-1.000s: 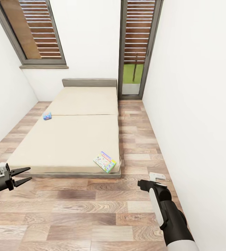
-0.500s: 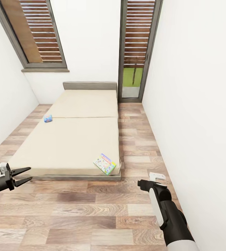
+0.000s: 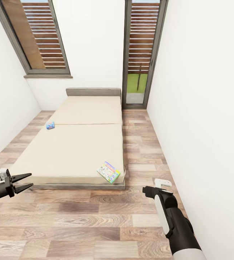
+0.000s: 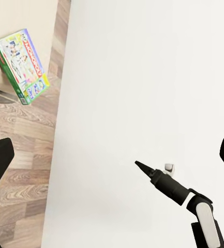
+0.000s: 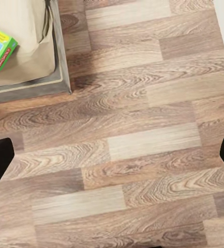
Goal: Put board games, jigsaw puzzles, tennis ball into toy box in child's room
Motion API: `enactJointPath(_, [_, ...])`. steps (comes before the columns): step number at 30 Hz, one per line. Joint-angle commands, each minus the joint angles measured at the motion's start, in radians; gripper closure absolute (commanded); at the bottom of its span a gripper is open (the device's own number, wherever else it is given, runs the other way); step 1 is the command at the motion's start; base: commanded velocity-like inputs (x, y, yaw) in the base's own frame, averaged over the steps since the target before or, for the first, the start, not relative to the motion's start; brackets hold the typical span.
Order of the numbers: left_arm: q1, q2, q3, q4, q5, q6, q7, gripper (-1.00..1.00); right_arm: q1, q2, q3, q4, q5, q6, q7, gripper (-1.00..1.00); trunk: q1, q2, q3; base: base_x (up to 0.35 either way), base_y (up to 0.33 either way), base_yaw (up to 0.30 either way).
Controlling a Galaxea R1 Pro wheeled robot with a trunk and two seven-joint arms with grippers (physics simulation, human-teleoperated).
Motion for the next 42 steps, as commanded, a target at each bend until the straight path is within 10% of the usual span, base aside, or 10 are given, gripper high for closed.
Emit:
enactJointPath(1, [-0.001, 0.0, -0.003, 0.001, 0.002, 0.011, -0.004, -1.0, -0.001, 0.001, -0.001, -0.001, -0.005, 0.004, -0.005, -1.0, 0.001, -0.002, 0.0, 0.0, 0.0, 0.0])
enactJointPath(42, [-0.001, -0.001, -0.003, 0.001, 0.002, 0.012, -0.004, -1.0, -0.001, 0.001, -0.001, -0.001, -0.005, 0.004, -0.005, -1.0, 0.001, -0.002, 0.067, 0.055, 0.01, 0.0])
